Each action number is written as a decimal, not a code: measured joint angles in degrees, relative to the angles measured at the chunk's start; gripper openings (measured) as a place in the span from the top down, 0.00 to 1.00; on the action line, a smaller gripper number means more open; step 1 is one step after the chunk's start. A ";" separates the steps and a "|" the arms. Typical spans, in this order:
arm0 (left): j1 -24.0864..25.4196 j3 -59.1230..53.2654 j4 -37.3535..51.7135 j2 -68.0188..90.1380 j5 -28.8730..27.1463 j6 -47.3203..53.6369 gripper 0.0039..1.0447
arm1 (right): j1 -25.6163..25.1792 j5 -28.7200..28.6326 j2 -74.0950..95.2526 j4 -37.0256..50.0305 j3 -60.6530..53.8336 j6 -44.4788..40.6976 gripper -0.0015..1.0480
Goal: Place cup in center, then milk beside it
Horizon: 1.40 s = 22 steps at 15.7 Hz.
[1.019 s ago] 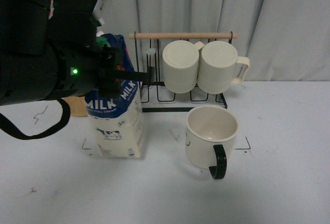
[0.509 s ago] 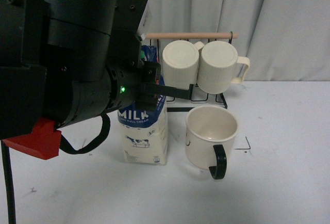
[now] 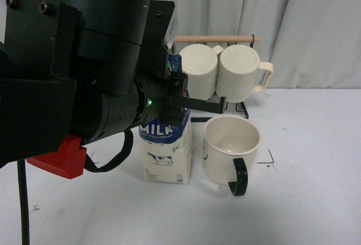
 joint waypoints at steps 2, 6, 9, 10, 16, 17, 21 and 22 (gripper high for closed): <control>-0.20 0.28 -0.02 0.26 -0.13 -0.57 0.88 | 0.00 -0.02 0.00 0.02 0.00 0.00 0.06; -0.61 0.31 -0.77 0.37 -1.66 -1.55 0.88 | 0.00 0.00 0.00 0.02 0.00 0.00 0.06; -0.94 0.31 -0.94 1.03 -2.19 -3.08 0.88 | 0.00 -0.02 0.00 0.02 0.00 0.00 0.06; -1.09 0.35 -1.05 1.05 -2.45 -4.02 0.81 | 0.00 -0.02 0.00 0.02 0.00 0.00 0.06; -2.38 -0.74 -3.06 -6.54 -0.63 -11.67 0.20 | 0.00 0.00 0.00 0.00 0.00 0.00 0.06; -2.82 -2.03 -3.85 -10.14 0.22 -13.05 0.08 | 0.00 -0.02 0.00 0.00 0.00 0.00 0.06; -3.56 -5.84 -2.91 -18.86 1.44 -15.21 0.06 | 0.00 -0.02 0.00 0.00 0.00 0.00 0.06; -3.10 -7.19 -1.60 -20.59 1.33 -15.04 0.06 | 0.00 -0.02 0.00 0.02 0.00 0.00 0.06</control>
